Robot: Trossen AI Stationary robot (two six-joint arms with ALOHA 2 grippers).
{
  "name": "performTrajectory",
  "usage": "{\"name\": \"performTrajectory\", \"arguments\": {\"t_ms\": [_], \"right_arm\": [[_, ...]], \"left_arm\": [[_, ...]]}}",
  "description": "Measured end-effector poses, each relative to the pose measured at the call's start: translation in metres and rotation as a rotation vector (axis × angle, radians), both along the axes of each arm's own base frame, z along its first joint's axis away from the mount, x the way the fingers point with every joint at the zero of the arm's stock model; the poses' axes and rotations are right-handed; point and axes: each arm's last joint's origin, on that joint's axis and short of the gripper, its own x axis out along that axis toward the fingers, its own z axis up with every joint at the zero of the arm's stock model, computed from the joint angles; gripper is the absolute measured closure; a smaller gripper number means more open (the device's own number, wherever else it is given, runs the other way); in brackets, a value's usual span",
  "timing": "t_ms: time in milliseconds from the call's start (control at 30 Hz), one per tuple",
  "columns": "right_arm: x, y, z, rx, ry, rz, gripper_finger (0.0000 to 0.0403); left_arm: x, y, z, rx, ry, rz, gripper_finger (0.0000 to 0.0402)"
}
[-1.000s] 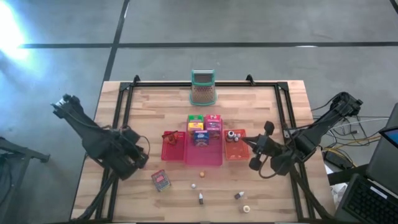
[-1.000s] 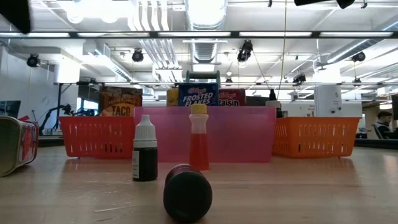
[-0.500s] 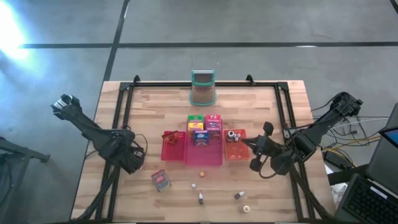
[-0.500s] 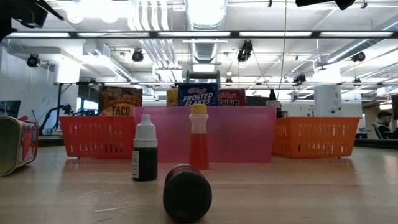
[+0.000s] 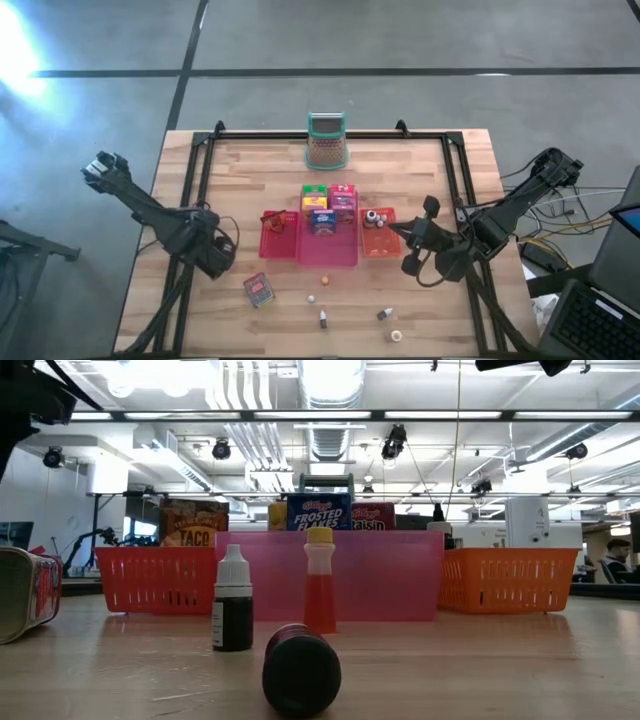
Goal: Pick & Place Kitchen Items
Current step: Put the black purple seasoning bottle into the red bin
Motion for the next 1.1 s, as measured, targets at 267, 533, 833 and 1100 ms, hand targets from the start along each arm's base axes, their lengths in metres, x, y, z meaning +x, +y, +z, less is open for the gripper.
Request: {"name": "performTrajectory", "arguments": {"t_ms": [267,533,833,1100], "right_arm": [[0.000,0.000,0.000,0.002,-0.001,-0.001,0.0394],[0.000,0.000,0.000,0.002,-0.001,-0.001,0.0394],[0.000,0.000,0.000,0.002,0.001,0.000,0.0394],[0.000,0.000,0.000,0.000,0.003,0.001,0.0394]], "left_arm": [[0.007,0.003,-0.018,-0.031,-0.042,0.053,0.0143],[0.007,0.007,-0.043,-0.076,-0.028,0.064,0.0133],[0.011,0.012,-0.073,-0.140,-0.083,0.073,0.0133],[0.008,0.017,-0.104,-0.210,-0.114,0.073,0.0133]]}}
